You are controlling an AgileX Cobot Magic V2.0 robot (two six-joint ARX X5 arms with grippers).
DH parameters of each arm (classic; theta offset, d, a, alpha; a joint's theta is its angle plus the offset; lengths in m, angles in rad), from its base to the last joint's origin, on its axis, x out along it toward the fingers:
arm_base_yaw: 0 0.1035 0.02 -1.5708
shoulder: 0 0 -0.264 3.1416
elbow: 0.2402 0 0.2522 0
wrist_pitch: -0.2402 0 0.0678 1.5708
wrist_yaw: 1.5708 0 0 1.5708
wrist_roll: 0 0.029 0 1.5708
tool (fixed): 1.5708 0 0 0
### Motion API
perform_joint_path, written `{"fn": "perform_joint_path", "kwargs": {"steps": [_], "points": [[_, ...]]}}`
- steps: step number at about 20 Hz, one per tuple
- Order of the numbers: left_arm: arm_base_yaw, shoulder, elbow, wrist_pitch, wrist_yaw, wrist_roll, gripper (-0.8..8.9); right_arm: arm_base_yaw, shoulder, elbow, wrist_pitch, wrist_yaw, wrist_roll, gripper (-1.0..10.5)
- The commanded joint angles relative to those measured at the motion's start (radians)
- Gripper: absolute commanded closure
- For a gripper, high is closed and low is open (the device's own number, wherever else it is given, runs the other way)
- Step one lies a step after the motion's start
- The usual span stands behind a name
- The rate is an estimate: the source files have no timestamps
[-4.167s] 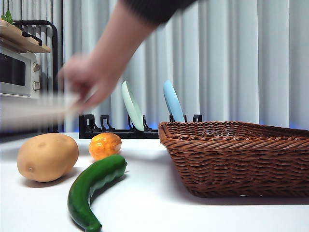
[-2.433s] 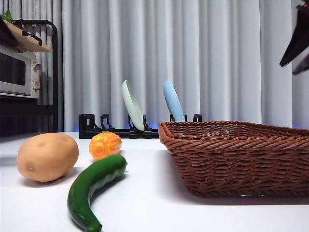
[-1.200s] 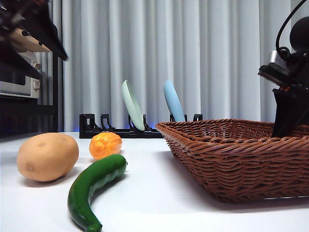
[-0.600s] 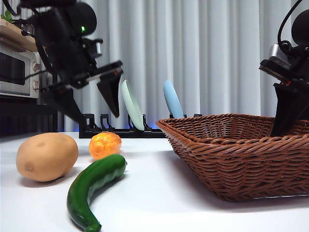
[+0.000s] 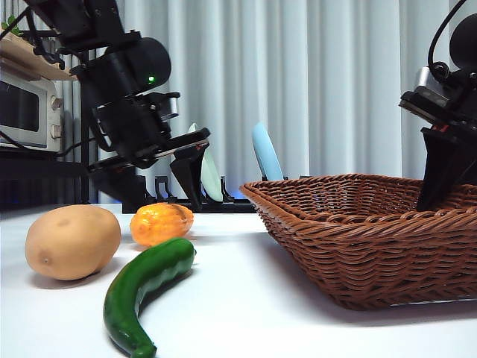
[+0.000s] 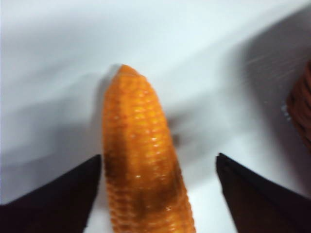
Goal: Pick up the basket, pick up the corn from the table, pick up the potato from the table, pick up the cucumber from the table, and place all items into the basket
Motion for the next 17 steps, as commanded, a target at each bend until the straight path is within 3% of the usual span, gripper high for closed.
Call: {"fn": "perform_joint_path", "kwargs": {"steps": [1,4,6,7,14,17], "points": [[-0.003,0.024,-0.001,-0.003,0.014,-0.004,6.58,-0.002,-0.002,0.001,0.021,0.003,0.002,9.6],[-0.003,0.037,-0.001,-0.025,0.029,0.002,6.63,-0.002,-0.002,0.001,0.023,0.003,0.003,9.6],[-0.005,0.036,-0.001,-0.019,0.029,0.031,7.98,-0.002,-0.002,0.001,0.024,0.003,0.003,9.6],[-0.005,0.036,-0.001,-0.016,0.029,0.046,8.21,-0.002,-0.002,0.001,0.024,0.003,0.006,9.6],[-0.013,-0.109,0.097,-0.124,0.033,0.092,8.22,-0.002,-0.003,0.013,0.025,0.003,0.04,9.6],[-0.035,-0.221,0.165,-0.158,0.129,0.082,8.22,0.006,-0.003,0.038,0.023,0.003,0.053,9.6]]}}
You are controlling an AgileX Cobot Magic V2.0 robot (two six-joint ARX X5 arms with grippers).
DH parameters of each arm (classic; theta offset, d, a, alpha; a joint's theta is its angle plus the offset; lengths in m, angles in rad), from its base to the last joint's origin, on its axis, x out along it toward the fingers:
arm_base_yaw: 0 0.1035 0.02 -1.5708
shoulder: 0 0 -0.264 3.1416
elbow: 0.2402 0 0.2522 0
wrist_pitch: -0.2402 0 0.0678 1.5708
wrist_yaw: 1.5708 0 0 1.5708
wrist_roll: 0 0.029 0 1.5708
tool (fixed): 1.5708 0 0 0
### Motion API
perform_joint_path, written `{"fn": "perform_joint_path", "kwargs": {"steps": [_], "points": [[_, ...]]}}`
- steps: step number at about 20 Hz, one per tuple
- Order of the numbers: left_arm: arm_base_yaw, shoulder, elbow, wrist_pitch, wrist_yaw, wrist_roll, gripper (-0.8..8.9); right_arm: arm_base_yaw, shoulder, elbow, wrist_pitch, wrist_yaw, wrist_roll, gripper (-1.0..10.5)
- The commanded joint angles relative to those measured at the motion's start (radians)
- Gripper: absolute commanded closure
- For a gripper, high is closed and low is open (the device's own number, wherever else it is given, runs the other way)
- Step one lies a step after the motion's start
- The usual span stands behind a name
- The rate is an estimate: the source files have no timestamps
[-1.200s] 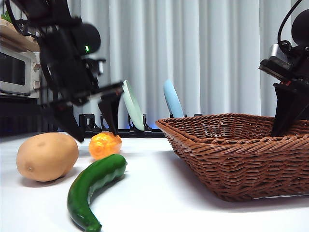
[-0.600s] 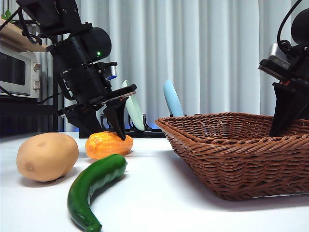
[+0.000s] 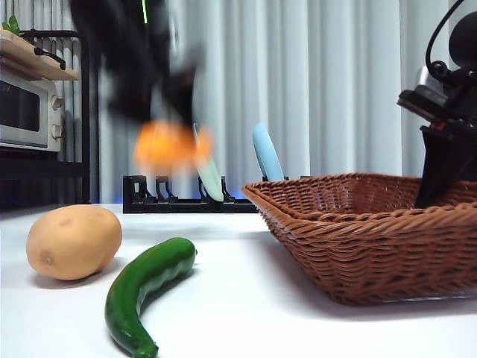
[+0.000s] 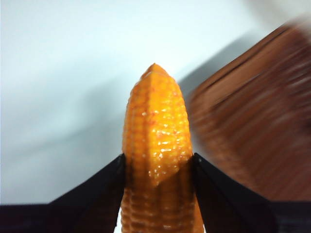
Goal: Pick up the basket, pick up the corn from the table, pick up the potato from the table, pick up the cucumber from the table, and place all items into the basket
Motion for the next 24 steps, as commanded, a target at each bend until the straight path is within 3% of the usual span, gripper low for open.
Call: {"fn": "perform_joint_path", "kwargs": {"steps": [1,4,6,9,12,17,18,20,21,24], "points": [[-0.034,-0.065,0.038,-0.013,0.117,-0.013,8.22,0.016,-0.003,0.033,0.018,0.001,0.021,9.6],[-0.128,-0.098,0.055,-0.016,0.137,-0.019,8.22,0.056,-0.003,0.07,0.018,-0.034,0.061,9.6],[-0.195,-0.09,0.055,-0.012,0.092,-0.031,8.22,0.082,-0.003,0.098,0.018,-0.096,0.097,9.6],[-0.281,-0.087,0.055,0.038,-0.015,-0.058,8.22,0.122,-0.003,0.148,0.022,-0.123,0.143,9.6],[-0.315,-0.075,0.055,0.035,-0.127,-0.071,8.22,0.136,-0.003,0.191,0.028,-0.213,0.179,9.6],[-0.319,0.002,0.055,-0.009,-0.165,-0.084,8.06,0.155,-0.003,0.215,0.044,-0.238,0.204,9.6],[-0.319,0.02,0.055,-0.023,-0.169,-0.084,7.63,0.156,-0.003,0.215,0.044,-0.238,0.204,9.6],[-0.319,0.054,0.055,-0.039,-0.172,-0.104,4.08,0.156,-0.003,0.215,0.044,-0.238,0.204,9.6],[-0.319,0.06,0.055,-0.038,-0.183,-0.116,2.96,0.156,-0.003,0.215,0.044,-0.234,0.204,9.6],[-0.321,0.045,0.055,-0.01,-0.206,-0.117,2.97,0.156,-0.002,0.215,0.046,-0.222,0.2,9.6]]}}
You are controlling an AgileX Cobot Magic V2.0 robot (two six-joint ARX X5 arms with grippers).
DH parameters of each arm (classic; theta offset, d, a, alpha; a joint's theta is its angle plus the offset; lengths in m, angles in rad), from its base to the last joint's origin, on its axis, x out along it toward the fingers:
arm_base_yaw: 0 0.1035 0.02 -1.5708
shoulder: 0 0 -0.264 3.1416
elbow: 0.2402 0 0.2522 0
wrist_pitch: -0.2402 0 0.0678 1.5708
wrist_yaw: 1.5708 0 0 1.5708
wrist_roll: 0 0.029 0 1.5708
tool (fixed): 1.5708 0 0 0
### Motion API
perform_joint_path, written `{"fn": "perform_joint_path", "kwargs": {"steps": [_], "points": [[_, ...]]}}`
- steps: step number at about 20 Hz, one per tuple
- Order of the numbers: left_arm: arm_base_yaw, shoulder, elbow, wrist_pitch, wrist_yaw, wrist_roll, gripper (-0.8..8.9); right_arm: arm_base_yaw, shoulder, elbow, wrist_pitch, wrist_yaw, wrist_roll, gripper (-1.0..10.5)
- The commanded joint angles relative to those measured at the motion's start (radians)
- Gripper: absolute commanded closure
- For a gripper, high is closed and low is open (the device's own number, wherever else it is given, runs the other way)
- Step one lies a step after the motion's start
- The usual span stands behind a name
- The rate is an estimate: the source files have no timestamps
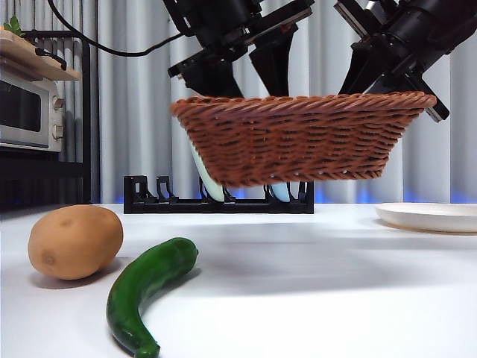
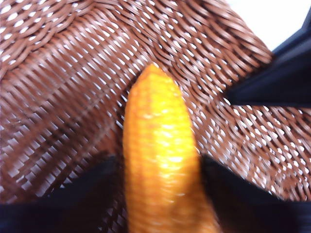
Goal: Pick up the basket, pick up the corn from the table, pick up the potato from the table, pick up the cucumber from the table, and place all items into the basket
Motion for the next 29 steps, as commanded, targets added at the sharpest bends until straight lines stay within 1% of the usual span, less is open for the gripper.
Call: {"fn": "perform_joint_path", "kwargs": {"steps": [1,2,6,8,10,12,13,15,17,20,21,22,23,24,27,29], "points": [[0.0,-0.024,-0.005,0.014,-0.014,-0.012,2.97,0.003,-0.002,0.005,0.019,-0.009,0.01,9.6],[0.001,-0.041,-0.005,0.01,-0.025,-0.011,2.98,0.003,-0.002,0.005,0.023,0.006,0.01,9.6],[0.0,-0.127,-0.004,-0.017,-0.025,0.008,2.99,0.003,0.002,0.005,0.042,0.024,0.01,9.6],[0.001,-0.19,-0.004,-0.102,-0.042,0.038,3.01,0.002,0.014,0.005,0.04,0.065,0.008,9.6],[0.001,-0.262,-0.004,-0.244,-0.149,0.083,3.01,-0.002,0.039,0.005,0.04,0.06,-0.002,9.6],[0.004,-0.325,-0.005,-0.369,-0.266,0.094,3.02,-0.016,0.068,0.005,0.04,0.06,-0.01,9.6],[0.013,-0.353,-0.007,-0.407,-0.289,0.091,3.02,-0.023,0.079,0.005,0.043,0.059,-0.016,9.6],[0.037,-0.411,-0.04,-0.435,-0.288,0.06,3.02,-0.035,0.09,0.005,0.05,0.059,-0.017,9.6],[0.053,-0.483,-0.146,-0.419,-0.287,0.015,3.02,-0.055,0.09,0.005,0.06,0.058,-0.017,9.6],[0.076,-0.572,-0.393,-0.348,-0.282,-0.08,3.02,-0.088,0.09,0.005,0.061,0.051,-0.018,9.6],[0.086,-0.581,-0.462,-0.3,-0.26,-0.108,3.02,-0.093,0.09,0.005,0.061,0.051,-0.025,9.6],[0.097,-0.581,-0.519,-0.24,-0.204,-0.119,3.02,-0.094,0.09,0.005,0.061,0.051,-0.025,9.6],[0.113,-0.568,-0.572,-0.161,-0.124,-0.134,3.02,-0.094,0.09,0.005,0.06,0.051,-0.028,9.6],[0.128,-0.55,-0.607,-0.105,-0.082,-0.146,3.02,-0.094,0.09,0.005,0.06,0.051,-0.028,9.6],[0.186,-0.442,-0.647,-0.016,-0.064,-0.154,3.02,-0.093,0.09,0.005,0.06,0.051,-0.033,9.6],[0.231,-0.368,-0.647,0.011,-0.014,-0.15,3.02,-0.093,0.09,0.005,0.06,0.05,-0.033,9.6]]}}
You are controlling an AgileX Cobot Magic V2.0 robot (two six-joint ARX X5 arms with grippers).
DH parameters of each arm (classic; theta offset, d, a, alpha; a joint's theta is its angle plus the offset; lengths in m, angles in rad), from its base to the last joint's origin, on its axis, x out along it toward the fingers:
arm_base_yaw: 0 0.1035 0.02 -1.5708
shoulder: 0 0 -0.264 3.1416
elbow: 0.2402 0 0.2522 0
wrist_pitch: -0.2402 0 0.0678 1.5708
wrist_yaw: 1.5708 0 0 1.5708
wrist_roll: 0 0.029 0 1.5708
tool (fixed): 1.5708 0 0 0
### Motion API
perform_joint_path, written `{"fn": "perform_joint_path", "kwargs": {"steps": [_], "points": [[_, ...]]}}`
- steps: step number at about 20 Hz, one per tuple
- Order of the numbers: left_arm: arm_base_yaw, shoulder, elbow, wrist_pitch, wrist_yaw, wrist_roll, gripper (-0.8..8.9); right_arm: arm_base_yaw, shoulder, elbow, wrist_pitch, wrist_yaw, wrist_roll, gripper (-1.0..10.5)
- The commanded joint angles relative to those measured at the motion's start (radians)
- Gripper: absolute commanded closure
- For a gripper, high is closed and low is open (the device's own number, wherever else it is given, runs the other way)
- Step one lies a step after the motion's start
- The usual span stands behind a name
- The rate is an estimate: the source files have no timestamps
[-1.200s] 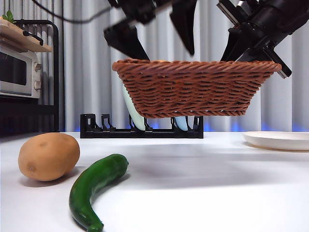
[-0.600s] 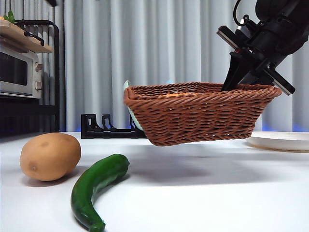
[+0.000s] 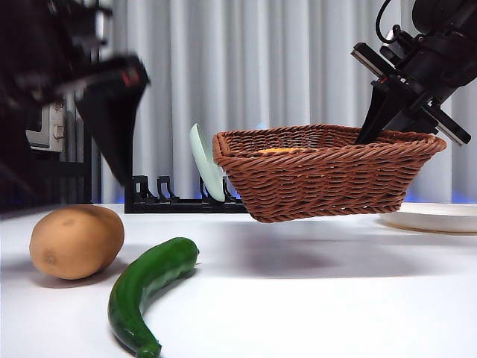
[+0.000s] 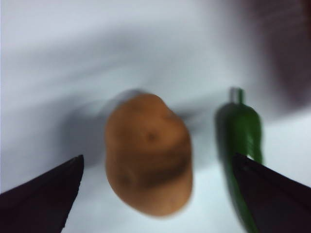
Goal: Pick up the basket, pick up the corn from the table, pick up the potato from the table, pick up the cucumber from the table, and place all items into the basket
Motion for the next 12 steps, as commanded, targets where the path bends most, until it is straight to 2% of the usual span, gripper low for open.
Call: {"fn": "perform_joint_path", "kwargs": {"steps": [1,4,5,6,8,12], "points": [[0.037,0.08,-0.01,0.025,0.054,-0.008,3.02,0.001,-0.002,0.005,0.012,-0.027,-0.006,9.6],[0.045,0.158,-0.01,0.06,0.077,-0.002,3.02,0.0,-0.002,0.005,0.013,-0.042,-0.008,9.6],[0.045,0.164,-0.01,0.061,0.079,-0.002,3.31,0.0,-0.002,0.005,0.013,-0.042,-0.008,9.6],[0.044,0.169,-0.01,0.06,0.078,0.005,4.53,0.0,-0.002,0.005,0.013,-0.042,-0.008,9.6],[0.044,0.17,-0.01,0.061,0.074,0.033,8.45,0.0,-0.002,0.005,0.013,-0.042,-0.007,9.6],[0.045,0.128,-0.007,0.066,0.046,0.04,8.21,0.0,-0.002,0.005,0.009,-0.041,-0.006,9.6]]}}
